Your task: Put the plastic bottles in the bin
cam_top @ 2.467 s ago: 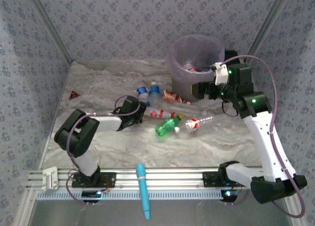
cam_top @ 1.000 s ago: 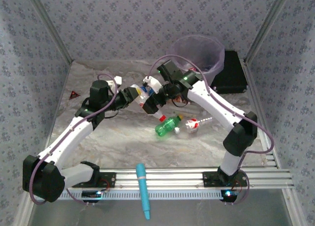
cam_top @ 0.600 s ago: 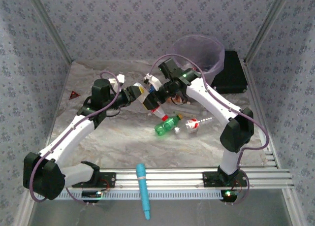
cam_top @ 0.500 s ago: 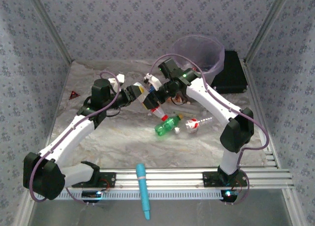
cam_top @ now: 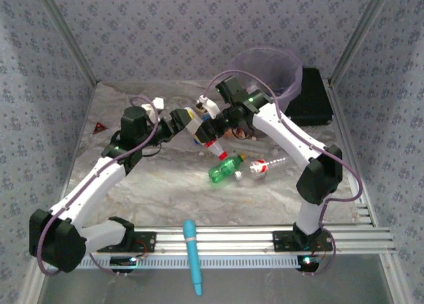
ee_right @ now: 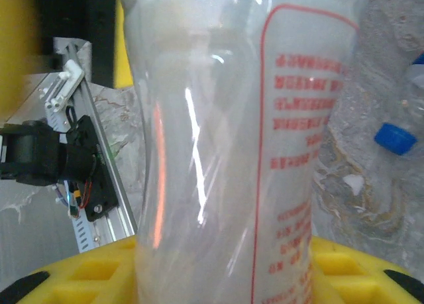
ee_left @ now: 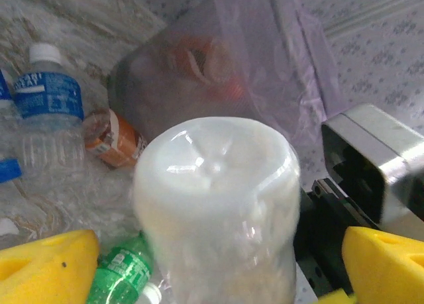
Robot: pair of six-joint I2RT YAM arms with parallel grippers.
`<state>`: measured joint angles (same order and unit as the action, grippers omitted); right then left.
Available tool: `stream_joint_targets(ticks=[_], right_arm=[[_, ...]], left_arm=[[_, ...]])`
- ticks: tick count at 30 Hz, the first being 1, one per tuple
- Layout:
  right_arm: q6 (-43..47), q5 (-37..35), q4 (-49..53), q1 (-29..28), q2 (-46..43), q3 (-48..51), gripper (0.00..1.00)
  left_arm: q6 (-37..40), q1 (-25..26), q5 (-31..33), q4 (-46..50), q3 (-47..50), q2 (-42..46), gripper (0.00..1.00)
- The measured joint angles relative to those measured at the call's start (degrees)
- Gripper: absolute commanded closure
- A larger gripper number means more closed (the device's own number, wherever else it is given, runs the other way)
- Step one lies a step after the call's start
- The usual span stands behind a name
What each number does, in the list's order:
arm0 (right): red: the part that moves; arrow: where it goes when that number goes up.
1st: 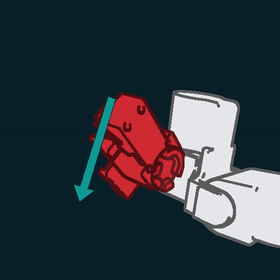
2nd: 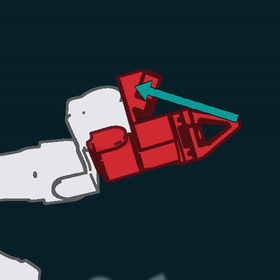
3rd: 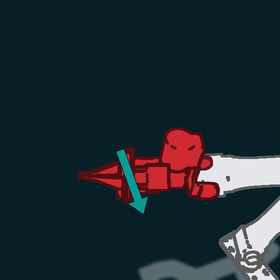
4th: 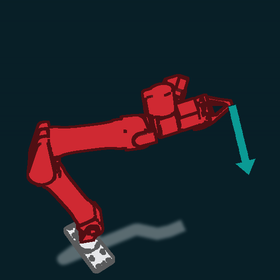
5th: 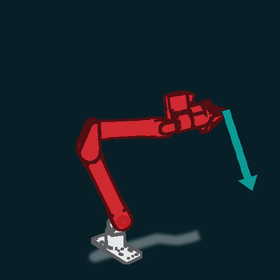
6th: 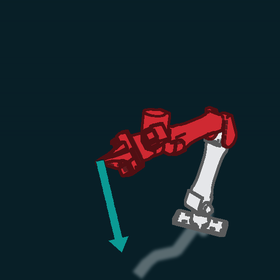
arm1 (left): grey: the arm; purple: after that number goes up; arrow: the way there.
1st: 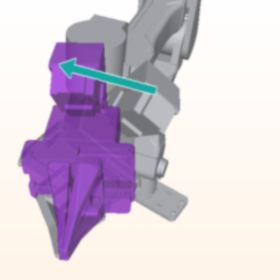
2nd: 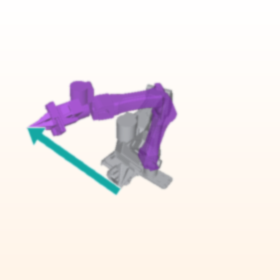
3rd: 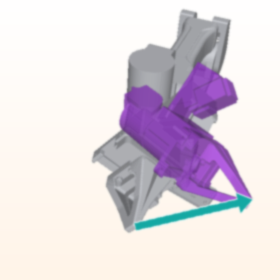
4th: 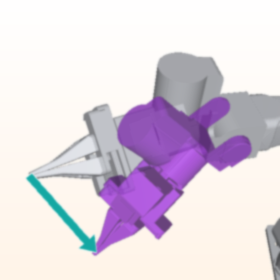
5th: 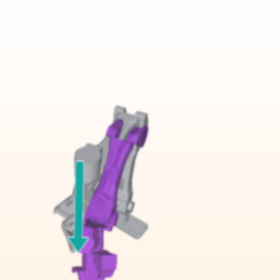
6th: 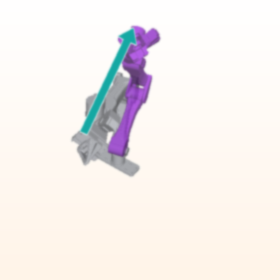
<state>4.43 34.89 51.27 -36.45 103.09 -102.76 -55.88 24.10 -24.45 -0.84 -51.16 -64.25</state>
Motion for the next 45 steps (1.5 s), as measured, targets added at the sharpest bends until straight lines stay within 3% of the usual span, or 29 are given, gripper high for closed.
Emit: stream_joint_targets(ticks=[7,20,25,36,45], right_arm=[[-1.05,-5.09,1.16,6.14,-2.1,-4.07,0.54],[-6.01,-11.54,0.66,21.55,-3.34,-21.51,0.55],[-8.02,-13.92,-1.53,26.47,1.14,-27.58,0.55],[-7.98,-15.63,-0.35,27.78,17.9,-36.89,0.54],[-5.09,-15.39,-0.61,26.97,18.73,-24.46,0.53]], left_arm=[[3.65,-0.39,5.4,4.37,0.28,6.67,0.04],[6.4,0.68,11.15,13.38,2.51,6.91,0.04],[6.71,0.68,12.31,14.86,2.54,8.66,0.04],[6.8,0.79,13.84,16.46,2.93,12.26,0.04],[6.8,0.79,14.93,17.42,3.02,12.94,0.05]])
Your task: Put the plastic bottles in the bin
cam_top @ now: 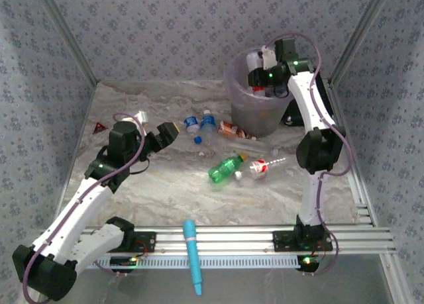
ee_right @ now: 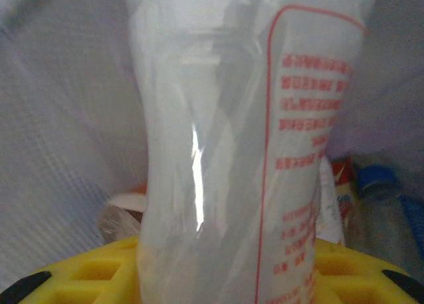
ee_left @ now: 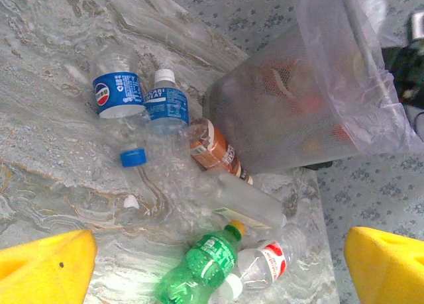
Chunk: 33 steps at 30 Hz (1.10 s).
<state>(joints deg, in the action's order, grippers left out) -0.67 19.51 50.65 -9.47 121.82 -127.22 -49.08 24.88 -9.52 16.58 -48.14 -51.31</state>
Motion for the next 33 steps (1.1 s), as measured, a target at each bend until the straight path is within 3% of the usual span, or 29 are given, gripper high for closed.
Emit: stream_joint_targets(ticks=[6,10,19,23,27,33], right_arm=[[1.09,2.36,-4.92,-1.03,-3.26,8.46,0.51],[1.64,2.54,-7.37,-0.81,-4.61,11.67,0.42],[1.81,0.72,-3.82,-0.66,-4.94,8.68,0.21],[1.79,-0.48,-0.85,-0.52,-4.94,4.37,0.17],[1.68,-0.83,-0.48,-0.42,-5.42,2.29,0.21],[-0.11,-0.94,-0.94,-0.42,-5.68,2.08,0.47]], left_arm=[[0.0,0.0,0.13,-0.04,0.0,-1.03,0.05],[0.0,0.0,0.13,-0.04,0.0,-2.14,0.05],[-0.02,0.0,0.11,-0.07,0.0,-3.85,0.05],[-0.02,0.0,0.13,-0.04,0.0,-3.85,0.05],[-0.02,0.0,0.13,-0.09,0.35,-3.82,0.05],[-0.02,0.0,0.13,-0.09,1.44,-3.82,0.05]])
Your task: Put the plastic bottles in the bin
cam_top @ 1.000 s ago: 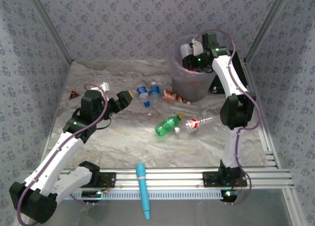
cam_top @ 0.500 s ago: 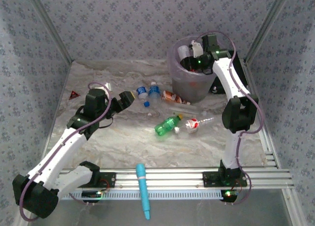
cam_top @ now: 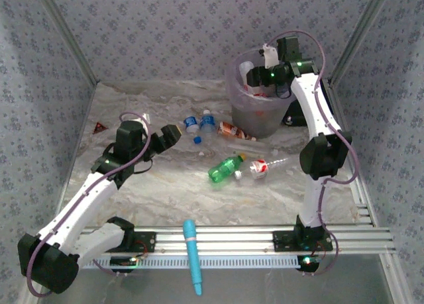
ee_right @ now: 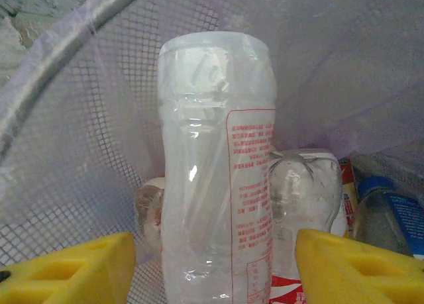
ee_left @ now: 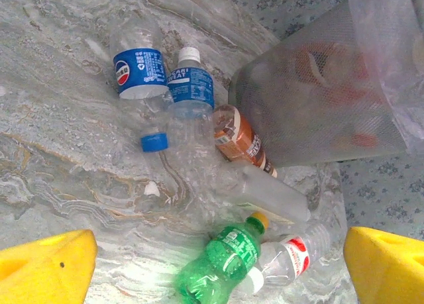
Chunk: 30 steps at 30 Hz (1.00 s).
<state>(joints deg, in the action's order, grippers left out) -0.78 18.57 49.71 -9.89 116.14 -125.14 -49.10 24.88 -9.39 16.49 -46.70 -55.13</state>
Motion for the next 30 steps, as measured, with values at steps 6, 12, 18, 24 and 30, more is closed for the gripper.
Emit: stream_joint_targets(ticks=[6,12,18,24,30], right_arm=[[-1.62,0.07,-1.6,-0.02,0.68,0.04,0.57],[-1.84,0.24,-3.41,-0.28,1.07,2.38,0.58],[-1.88,0.22,-2.03,-0.22,1.09,0.26,0.53],[-2.23,-0.74,-0.02,0.04,-0.66,-6.1,0.29],[-2.49,-1.92,1.18,0.15,-11.06,-0.13,0.24]], left_arm=[[-0.02,0.0,0.02,-0.15,0.31,0.0,0.05],[-0.46,0.0,0.07,-0.79,0.39,-1.49,0.05],[-1.49,0.0,1.92,-1.51,0.35,-6.14,0.06],[-3.56,0.0,4.02,-1.57,-2.78,-13.25,0.08],[-4.35,0.0,4.98,-2.21,-8.92,-22.69,0.13]])
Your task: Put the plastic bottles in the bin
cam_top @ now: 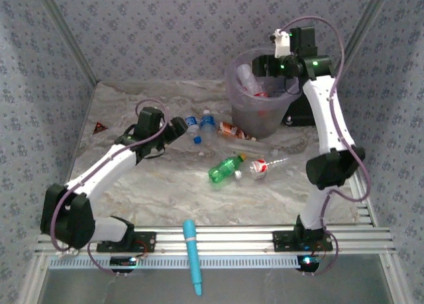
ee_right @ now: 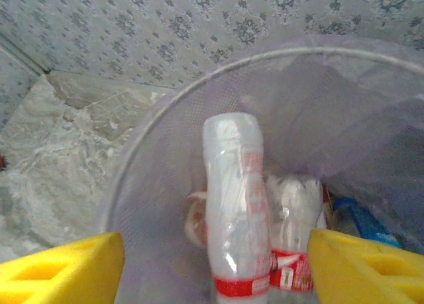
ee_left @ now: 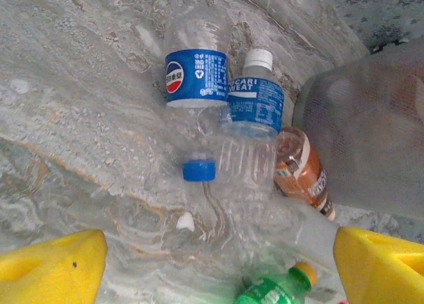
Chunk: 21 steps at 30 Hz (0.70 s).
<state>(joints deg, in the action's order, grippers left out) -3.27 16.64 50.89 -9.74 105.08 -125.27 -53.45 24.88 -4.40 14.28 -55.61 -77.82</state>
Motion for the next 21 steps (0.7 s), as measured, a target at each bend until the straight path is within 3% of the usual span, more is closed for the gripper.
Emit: stream_joint_targets(ticks=[8,21], right_arm=[[-1.95,0.09,-0.48,-0.55,-19.34,19.82,0.24],[-5.99,1.14,-1.84,-2.23,-35.28,39.28,0.24]], left_arm=[[-0.46,0.02,1.25,-1.22,-8.59,-14.23,0.19],[-1.05,0.52,1.25,-2.71,-16.65,-30.97,0.25]])
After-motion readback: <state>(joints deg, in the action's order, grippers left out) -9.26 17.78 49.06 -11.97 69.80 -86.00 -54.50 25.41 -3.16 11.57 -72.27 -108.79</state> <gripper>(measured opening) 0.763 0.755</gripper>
